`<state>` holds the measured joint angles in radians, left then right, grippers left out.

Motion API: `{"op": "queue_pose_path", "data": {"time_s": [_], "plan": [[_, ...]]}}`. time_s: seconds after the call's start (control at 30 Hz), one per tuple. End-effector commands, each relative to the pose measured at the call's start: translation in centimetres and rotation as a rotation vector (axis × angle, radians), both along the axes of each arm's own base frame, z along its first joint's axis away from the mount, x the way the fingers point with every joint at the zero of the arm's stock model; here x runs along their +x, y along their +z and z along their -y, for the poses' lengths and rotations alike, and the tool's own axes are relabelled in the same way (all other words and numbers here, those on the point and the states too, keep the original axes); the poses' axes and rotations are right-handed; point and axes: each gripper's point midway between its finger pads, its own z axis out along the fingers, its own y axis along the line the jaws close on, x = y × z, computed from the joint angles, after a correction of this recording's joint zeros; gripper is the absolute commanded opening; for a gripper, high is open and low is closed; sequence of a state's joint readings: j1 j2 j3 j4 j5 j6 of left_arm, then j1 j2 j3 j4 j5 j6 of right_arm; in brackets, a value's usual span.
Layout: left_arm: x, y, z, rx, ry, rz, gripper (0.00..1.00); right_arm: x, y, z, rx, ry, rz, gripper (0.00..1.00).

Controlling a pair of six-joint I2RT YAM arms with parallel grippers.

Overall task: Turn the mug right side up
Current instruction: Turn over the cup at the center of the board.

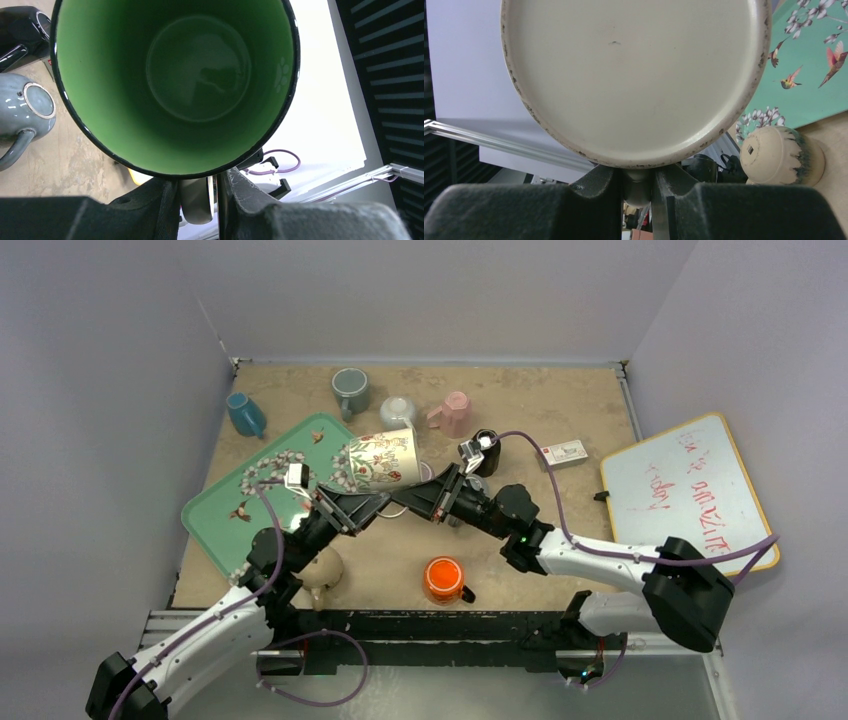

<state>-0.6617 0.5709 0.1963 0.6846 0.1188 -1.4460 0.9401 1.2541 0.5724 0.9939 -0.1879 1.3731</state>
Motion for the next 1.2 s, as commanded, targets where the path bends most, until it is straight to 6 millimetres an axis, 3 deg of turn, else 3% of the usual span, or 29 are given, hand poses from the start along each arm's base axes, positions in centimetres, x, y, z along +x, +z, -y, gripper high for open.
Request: {"op": "queue_pose_path", "data": {"time_s": [0.0,0.07,0.3,0.43,0.6,0.77,1.0,1.1,1.17], "plan": [[0.3,4.0,-0.8,-0.043,0.053,0.093,0.05,-3.8,4.9,-0.3,0.104,0.157,0.166,0.00],[0.3,4.2,-0.8,-0.029,0.056,0.103,0.00,-3.9,4.5,-0.4,0.088,0.161,0.161,0.00],[0.1,4.2,-1.6,-0.014,0.092,0.097,0.00,-2.2,2.1,0.2,0.028,0.090,0.138,0.00],[0.2,3.6,-2.1,0.002,0.117,0.081,0.00,-1.2,1.9,1.0,0.046,0.067,0.137,0.00],[0.2,3.4,-1.7,0.026,0.108,0.094,0.00,-0.8,1.7,0.8,0.033,0.064,0.144,0.15],[0.4,2.7,-1.2,0.047,0.092,0.084,0.00,-0.4,1.5,0.2,0.040,0.071,0.140,0.16],[0.3,2.2,-1.4,0.075,0.102,0.093,0.00,0.2,0.9,0.2,0.041,0.058,0.108,0.33],[0.1,2.2,-1.5,0.087,0.104,0.106,0.00,0.6,0.8,0.4,0.040,0.041,0.097,0.35],[-0.1,2.0,-1.5,0.096,0.103,0.107,0.00,0.9,0.7,0.5,0.037,0.029,0.091,0.28]]}}
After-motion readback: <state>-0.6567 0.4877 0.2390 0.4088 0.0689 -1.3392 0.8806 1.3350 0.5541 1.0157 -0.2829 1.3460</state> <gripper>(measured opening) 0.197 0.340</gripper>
